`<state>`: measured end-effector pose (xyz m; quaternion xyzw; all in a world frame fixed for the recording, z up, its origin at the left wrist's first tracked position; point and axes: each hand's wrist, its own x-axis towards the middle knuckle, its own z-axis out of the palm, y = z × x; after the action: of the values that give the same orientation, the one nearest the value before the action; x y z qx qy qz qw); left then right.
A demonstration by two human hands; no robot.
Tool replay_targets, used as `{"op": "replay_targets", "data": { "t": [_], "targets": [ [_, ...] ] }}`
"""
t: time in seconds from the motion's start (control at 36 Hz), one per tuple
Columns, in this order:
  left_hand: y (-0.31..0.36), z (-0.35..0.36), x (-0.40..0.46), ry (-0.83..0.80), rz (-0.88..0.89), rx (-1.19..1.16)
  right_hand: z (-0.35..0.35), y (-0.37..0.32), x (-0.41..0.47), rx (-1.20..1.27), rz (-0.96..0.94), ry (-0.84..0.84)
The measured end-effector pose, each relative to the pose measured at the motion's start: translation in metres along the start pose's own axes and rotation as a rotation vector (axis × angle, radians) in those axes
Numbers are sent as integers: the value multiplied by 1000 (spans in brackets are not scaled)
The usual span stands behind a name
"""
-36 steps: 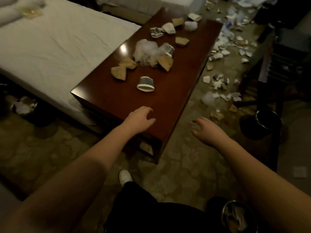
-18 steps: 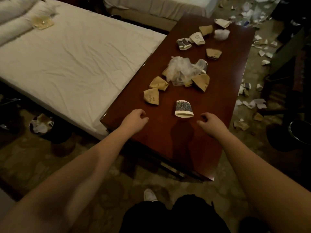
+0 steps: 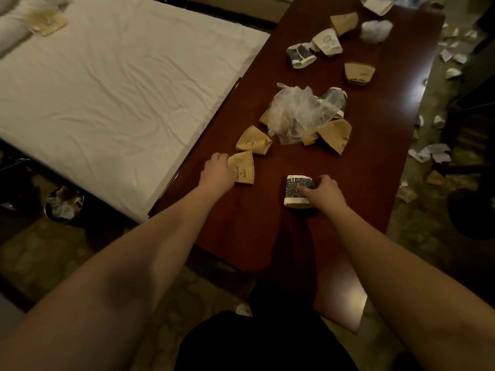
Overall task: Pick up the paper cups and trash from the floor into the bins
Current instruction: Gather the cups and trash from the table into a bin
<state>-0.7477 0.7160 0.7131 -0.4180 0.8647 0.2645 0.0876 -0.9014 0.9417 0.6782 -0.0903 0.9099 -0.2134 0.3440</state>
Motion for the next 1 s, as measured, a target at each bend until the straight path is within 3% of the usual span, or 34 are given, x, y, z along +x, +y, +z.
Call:
{"op": "replay_targets", "data": {
  "t": [0.28, 0.56, 0.75, 1.0],
  "targets": [
    [6, 9, 61, -148, -62, 155, 17, -1, 25, -93, 12, -49],
    [3, 24, 63, -173, -168, 107, 22, 2, 28, -193, -30, -18],
    [-4, 31, 57, -121, -237, -159, 18, -6, 35, -211, 18, -84],
    [-8, 23, 61, -205, -210, -363, 13, -4, 40, -109, 39, -100]
  ]
}}
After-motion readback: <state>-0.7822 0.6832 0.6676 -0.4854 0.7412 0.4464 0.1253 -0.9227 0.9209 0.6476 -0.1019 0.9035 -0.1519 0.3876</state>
